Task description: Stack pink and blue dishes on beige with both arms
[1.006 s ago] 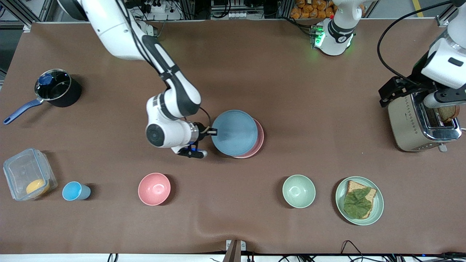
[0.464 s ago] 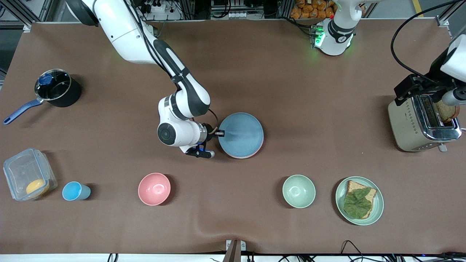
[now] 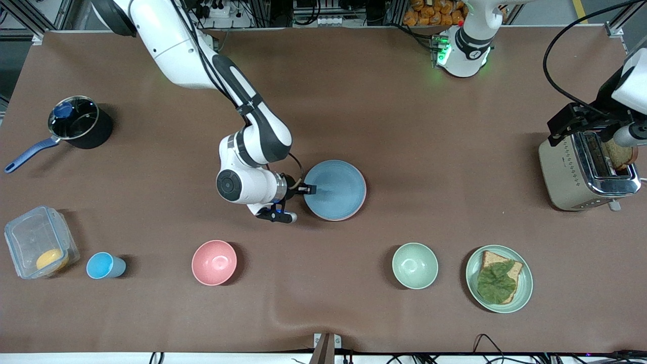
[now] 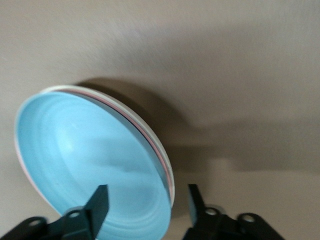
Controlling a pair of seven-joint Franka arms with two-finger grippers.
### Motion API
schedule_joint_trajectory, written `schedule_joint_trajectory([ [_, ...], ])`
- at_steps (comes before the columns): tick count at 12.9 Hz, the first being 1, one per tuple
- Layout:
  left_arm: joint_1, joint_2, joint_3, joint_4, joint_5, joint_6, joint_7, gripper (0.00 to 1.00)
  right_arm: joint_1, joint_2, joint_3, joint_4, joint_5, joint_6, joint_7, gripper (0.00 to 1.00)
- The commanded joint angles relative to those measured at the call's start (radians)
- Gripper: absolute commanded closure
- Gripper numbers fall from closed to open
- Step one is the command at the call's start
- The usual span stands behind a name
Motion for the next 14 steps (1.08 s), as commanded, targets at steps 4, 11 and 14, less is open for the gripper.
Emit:
schedule_joint_trajectory([
  [4,-0.006,-0.006,0.006,-0.003,-0.015,-0.013,0.017,0.0,-0.141,-0.059,-0.01,0.04,-0.001,-0.164,-0.01,0.0],
  [11,-0.004,-0.008,0.004,-0.002,-0.007,-0.023,0.017,0.0,-0.373,-0.19,-0.019,0.033,-0.309,-0.451,-0.093,0.0],
  [14,-0.002,-0.008,0.003,0.0,-0.013,-0.036,0.017,0.0,-0.421,-0.245,-0.022,0.033,-0.412,-0.491,-0.135,0.0],
])
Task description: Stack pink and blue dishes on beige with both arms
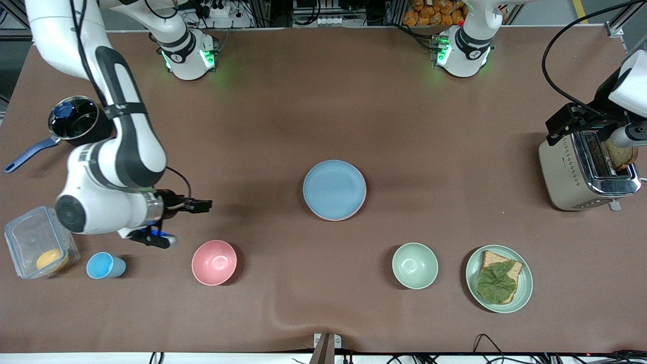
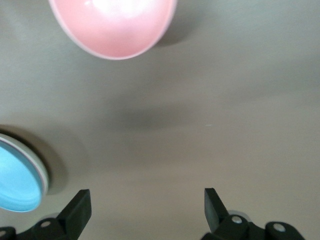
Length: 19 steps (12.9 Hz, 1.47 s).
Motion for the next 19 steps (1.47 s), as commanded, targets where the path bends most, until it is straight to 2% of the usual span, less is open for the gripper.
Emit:
schedule_joint_trajectory([
  [1,-0.003,-0.009,0.002,0.002,-0.016,-0.024,0.017,0.0,-0.022,-0.08,0.006,-0.03,-0.135,-0.022,-0.014,0.0],
  [4,-0.002,-0.01,0.003,0.002,-0.056,-0.056,0.018,0.0,-0.078,-0.221,0.004,-0.094,-0.208,-0.031,-0.02,0.0],
  [8,-0.003,-0.018,0.003,-0.004,-0.058,-0.084,0.018,0.0,-0.16,-0.443,0.003,-0.199,-0.257,-0.039,-0.164,0.0],
  [9,-0.003,-0.021,0.003,-0.006,-0.058,-0.086,0.018,0.0,-0.175,-0.479,-0.001,-0.193,-0.272,-0.087,-0.165,0.0],
  [13,-0.002,-0.024,0.003,-0.001,-0.058,-0.083,0.017,0.0,-0.172,-0.516,-0.039,-0.052,-0.285,-0.253,-0.168,0.0],
  [19,0.0,-0.022,0.011,0.0,-0.056,-0.078,0.02,0.0,-0.166,-0.505,-0.031,-0.033,-0.28,-0.226,-0.195,0.0],
])
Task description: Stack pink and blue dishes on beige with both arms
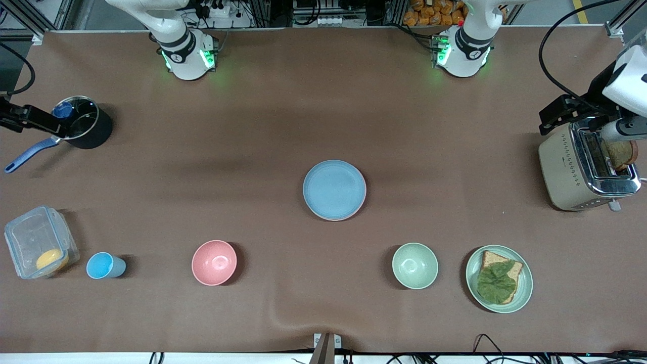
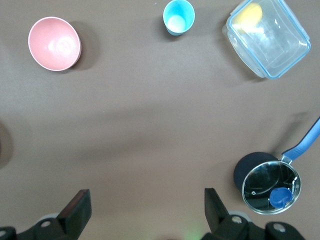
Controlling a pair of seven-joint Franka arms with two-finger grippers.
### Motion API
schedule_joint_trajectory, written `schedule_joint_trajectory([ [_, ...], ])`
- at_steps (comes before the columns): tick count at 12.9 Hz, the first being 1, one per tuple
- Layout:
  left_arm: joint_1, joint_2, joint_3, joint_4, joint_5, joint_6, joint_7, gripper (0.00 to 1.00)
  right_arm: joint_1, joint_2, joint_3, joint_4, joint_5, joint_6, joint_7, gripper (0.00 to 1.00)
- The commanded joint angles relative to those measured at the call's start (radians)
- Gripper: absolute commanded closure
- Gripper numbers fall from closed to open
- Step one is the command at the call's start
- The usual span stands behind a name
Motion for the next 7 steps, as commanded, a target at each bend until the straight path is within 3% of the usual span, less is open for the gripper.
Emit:
schedule_joint_trajectory([
  [1,0.0,-0.013,0.01,-0.002,-0.015,-0.006,0.021,0.0,0.003,0.01,0.006,0.016,-0.016,0.008,-0.009,0.0],
  [7,-0.001,-0.01,0.008,0.0,-0.015,-0.006,0.02,0.0,-0.002,0.01,0.005,0.014,-0.015,0.006,-0.011,0.0],
])
